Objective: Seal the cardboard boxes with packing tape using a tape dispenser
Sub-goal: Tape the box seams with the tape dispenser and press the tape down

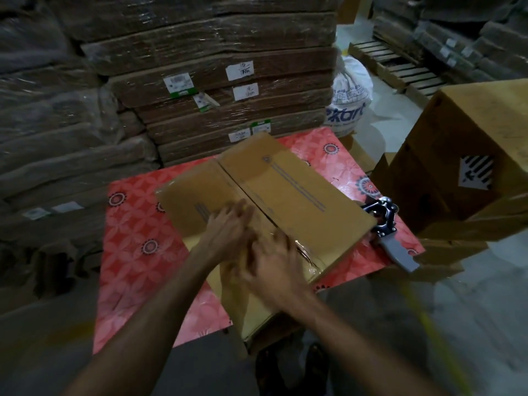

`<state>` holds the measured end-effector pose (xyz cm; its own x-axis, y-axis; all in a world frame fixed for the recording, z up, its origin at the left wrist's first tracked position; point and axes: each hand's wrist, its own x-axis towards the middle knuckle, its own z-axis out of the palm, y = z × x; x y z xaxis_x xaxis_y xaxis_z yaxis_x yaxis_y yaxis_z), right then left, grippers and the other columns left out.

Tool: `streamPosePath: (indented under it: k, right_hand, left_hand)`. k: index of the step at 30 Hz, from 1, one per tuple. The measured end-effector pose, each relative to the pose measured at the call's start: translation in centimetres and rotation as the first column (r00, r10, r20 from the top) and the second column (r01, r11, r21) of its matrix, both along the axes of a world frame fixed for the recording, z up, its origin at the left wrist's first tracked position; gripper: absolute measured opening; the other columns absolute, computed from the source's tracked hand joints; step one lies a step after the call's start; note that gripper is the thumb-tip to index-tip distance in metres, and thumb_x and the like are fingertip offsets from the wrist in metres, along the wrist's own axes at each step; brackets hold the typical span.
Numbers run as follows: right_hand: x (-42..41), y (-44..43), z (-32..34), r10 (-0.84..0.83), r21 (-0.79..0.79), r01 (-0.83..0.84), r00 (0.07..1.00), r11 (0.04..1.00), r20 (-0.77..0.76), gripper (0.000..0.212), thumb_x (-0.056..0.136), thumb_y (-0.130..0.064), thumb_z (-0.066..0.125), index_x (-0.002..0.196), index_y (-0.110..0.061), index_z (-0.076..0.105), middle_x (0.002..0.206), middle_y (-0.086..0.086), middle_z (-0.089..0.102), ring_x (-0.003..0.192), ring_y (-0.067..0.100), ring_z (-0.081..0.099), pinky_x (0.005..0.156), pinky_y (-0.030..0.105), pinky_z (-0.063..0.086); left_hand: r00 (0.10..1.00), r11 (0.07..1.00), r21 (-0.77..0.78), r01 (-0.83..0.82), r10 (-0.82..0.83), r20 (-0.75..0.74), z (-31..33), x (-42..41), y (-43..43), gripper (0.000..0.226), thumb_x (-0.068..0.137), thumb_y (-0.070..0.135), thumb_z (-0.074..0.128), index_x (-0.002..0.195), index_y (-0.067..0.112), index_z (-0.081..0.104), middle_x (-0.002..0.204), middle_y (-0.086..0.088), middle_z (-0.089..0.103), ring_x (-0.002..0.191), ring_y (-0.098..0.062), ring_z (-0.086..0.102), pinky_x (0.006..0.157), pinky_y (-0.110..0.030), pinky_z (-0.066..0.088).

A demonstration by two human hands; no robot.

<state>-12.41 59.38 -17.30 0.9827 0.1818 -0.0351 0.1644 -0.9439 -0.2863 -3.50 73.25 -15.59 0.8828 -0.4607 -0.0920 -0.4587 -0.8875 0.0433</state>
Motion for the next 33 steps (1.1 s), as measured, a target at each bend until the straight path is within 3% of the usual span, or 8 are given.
streamPosePath:
  k: [3,6,12,16,20,24,28,33]
  right_hand:
    - [-3.8,2.9,-0.6,0.134,-0.077,-0.152,0.97,0.985,-0.2,0.111,0.079,-0.08,0.041,0.16,-0.014,0.002,0.168,0.013,-0.005,0.15,0.045,-0.017,0.116,0.065,-0.013]
    - [-4.1,3.0,-1.2,0.187,-0.086,-0.208,0.961,0.974,-0.202,0.118,0.08,-0.071,0.055,0.158,-0.014,-0.013,0.165,0.015,-0.019,0.147,0.044,-0.027,0.114,0.064,-0.02]
    - [-3.3,2.3,-0.9,0.348,-0.075,-0.372,0.911,0.925,-0.224,0.11,0.077,-0.066,0.064,0.159,-0.01,0.016,0.167,0.015,-0.001,0.15,0.042,-0.018,0.116,0.065,-0.013]
    - [-3.0,0.3,-1.1,0.503,-0.073,-0.516,0.853,0.854,-0.141,0.108,0.075,-0.07,0.065,0.157,-0.014,0.022,0.166,0.012,0.016,0.154,0.034,-0.003,0.123,0.054,-0.007]
    - [-2.8,-2.6,-1.1,0.569,-0.035,-0.576,0.814,0.817,-0.117,0.106,0.07,-0.06,0.073,0.157,-0.023,0.023,0.167,0.002,0.017,0.155,0.029,0.004,0.124,0.049,-0.001]
    - [-1.7,-7.6,-1.0,0.485,-0.027,-0.491,0.867,0.871,-0.116,0.106,0.058,-0.054,0.074,0.153,-0.037,0.03,0.165,-0.01,0.023,0.154,0.021,0.014,0.123,0.046,0.006]
    - [-0.5,-13.2,-0.6,0.302,-0.009,-0.304,0.947,0.953,-0.113,0.097,0.06,-0.048,0.066,0.152,-0.036,0.039,0.162,-0.01,0.03,0.153,0.018,0.022,0.124,0.045,0.011]
    - [-0.6,-17.7,-1.7,0.119,0.075,-0.112,0.987,0.991,-0.107,0.091,0.068,-0.049,0.077,0.151,-0.032,0.042,0.162,-0.009,0.029,0.152,0.021,0.019,0.123,0.048,0.02]
  left_hand:
    - [0.974,0.967,0.147,0.209,-0.193,-0.119,-1.3,2.2,0.2,0.08,0.095,0.069,0.0,0.157,0.025,0.027,0.165,-0.001,0.025,0.148,-0.027,0.031,0.108,-0.056,0.037]
    - [0.979,0.967,0.17,0.192,-0.178,-0.094,-2.0,2.3,0.9,0.073,0.098,0.067,0.006,0.159,0.029,0.02,0.166,0.004,0.019,0.149,-0.024,0.029,0.108,-0.053,0.035]
    - [0.995,0.984,0.176,0.028,-0.011,-0.094,-1.5,1.3,1.7,0.089,0.082,0.075,-0.003,0.158,0.034,0.016,0.165,0.012,0.018,0.15,-0.018,0.021,0.109,-0.054,0.033]
    - [0.986,0.968,0.234,-0.087,0.117,-0.118,-1.4,0.1,2.7,0.075,0.093,0.071,0.03,0.155,0.029,0.022,0.16,0.005,0.026,0.144,-0.025,0.028,0.106,-0.054,0.034]
    - [0.973,0.96,0.172,-0.219,0.228,-0.031,-2.0,-1.6,3.4,0.085,0.085,0.079,0.011,0.148,0.027,0.036,0.153,0.0,0.037,0.136,-0.029,0.039,0.103,-0.056,0.034]
    - [0.975,0.976,0.018,-0.219,0.22,-0.033,-3.3,-2.8,2.7,0.089,0.083,0.081,0.011,0.153,0.028,0.029,0.159,0.002,0.028,0.149,-0.025,0.021,0.109,-0.058,0.027]
    - [0.969,0.971,-0.026,-0.238,0.236,-0.078,-3.8,-2.7,0.1,0.093,0.087,0.078,0.012,0.158,0.018,0.021,0.166,0.001,0.017,0.154,-0.023,0.011,0.117,-0.056,0.019]
    - [0.964,0.964,-0.017,-0.265,0.265,-0.006,-3.8,-3.1,-3.0,0.095,0.087,0.073,0.013,0.149,0.004,0.033,0.156,-0.011,0.034,0.144,-0.031,0.029,0.113,-0.054,0.028]
